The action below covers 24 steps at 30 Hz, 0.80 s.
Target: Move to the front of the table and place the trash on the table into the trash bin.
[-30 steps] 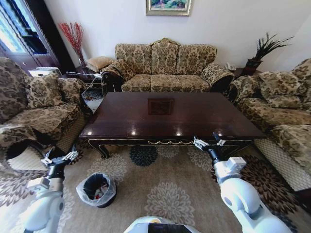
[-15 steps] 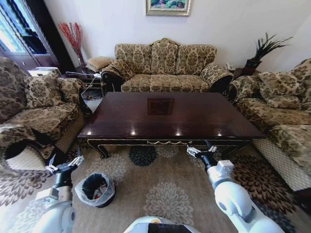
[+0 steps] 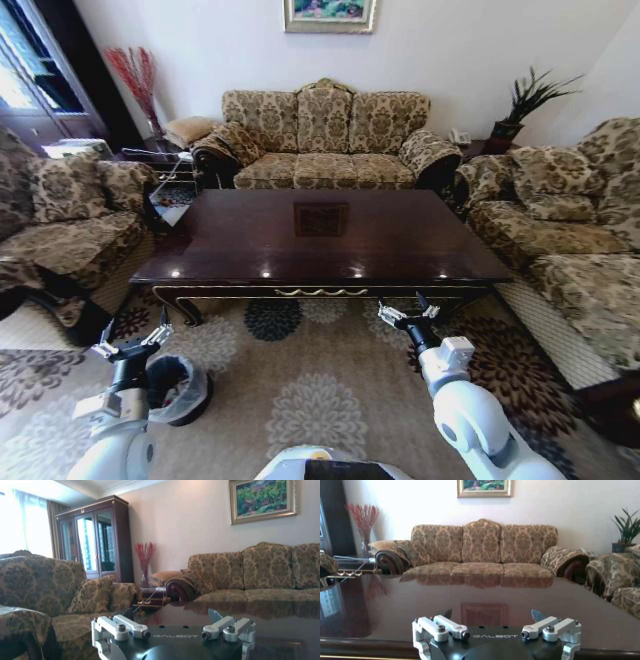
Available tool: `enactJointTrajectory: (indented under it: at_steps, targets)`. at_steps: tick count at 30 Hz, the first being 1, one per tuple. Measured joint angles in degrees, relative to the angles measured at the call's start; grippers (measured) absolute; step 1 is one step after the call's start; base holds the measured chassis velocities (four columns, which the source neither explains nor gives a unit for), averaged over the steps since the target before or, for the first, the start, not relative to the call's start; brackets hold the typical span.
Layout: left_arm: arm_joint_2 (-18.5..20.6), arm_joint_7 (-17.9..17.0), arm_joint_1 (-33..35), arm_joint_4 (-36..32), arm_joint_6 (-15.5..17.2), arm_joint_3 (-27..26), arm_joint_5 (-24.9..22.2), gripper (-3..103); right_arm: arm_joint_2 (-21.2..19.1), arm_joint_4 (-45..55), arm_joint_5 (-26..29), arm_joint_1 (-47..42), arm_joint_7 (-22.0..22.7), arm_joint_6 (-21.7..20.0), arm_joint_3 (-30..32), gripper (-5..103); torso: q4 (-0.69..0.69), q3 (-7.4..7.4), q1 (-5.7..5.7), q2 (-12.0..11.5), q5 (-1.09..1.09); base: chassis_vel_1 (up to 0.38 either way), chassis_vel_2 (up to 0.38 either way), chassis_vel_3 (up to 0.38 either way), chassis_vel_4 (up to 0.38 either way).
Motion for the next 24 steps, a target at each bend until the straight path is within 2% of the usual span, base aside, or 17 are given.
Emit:
enactJointTrajectory:
  at_steps: [2, 5, 10, 12, 19, 24]
  targets:
    - [-0.79, -0.02, 0.11, 0.00, -0.57, 0.16, 0.69, 100, -0.44, -0.86, -0.90, 0.04, -0.17, 1.41, -0.75, 100, -0.02, 0.02, 0.03, -0.02, -0.02, -0.248, -0.278, 0.308, 0.325]
    - [-1.05, -0.23, 0.33, 0.41, -1.63, 0.17, 1.18, 100, -0.83, -1.56, -1.29, 0.43, -0.22, 1.98, -1.33, 100, 0.02, 0.00, 0.00, -0.01, 0.00, -0.174, -0.164, 0.217, 0.271]
    - [-1.06, -0.61, 0.39, 0.95, -2.26, 0.38, 1.25, 100, -1.31, -2.15, -1.30, 1.34, -0.21, 2.01, -2.22, 100, -0.03, 0.01, 0.01, -0.01, 0.00, -0.030, -0.049, 0.065, 0.035]
    - [-1.01, -0.61, 0.16, 1.01, -1.68, 0.52, 1.23, 100, -1.40, -2.33, -1.30, 1.69, -0.22, 2.01, -2.48, 100, -0.02, 0.00, 0.01, -0.01, -0.08, 0.033, 0.054, -0.046, -0.016]
    - [-0.85, -0.05, -0.29, 0.86, 0.08, 0.75, 1.31, 100, -1.67, -2.89, -1.25, 2.45, -0.21, 2.01, -2.50, 100, -0.01, 0.01, 0.02, -0.01, -0.04, 0.048, 0.050, -0.026, -0.027]
    - [-0.76, -0.01, -0.67, 1.15, 0.16, 1.02, 1.55, 100, -1.68, -3.44, -1.22, 3.06, -0.20, 2.01, -2.33, 100, -0.02, 0.01, 0.01, -0.01, -0.01, 0.000, 0.000, 0.000, 0.000]
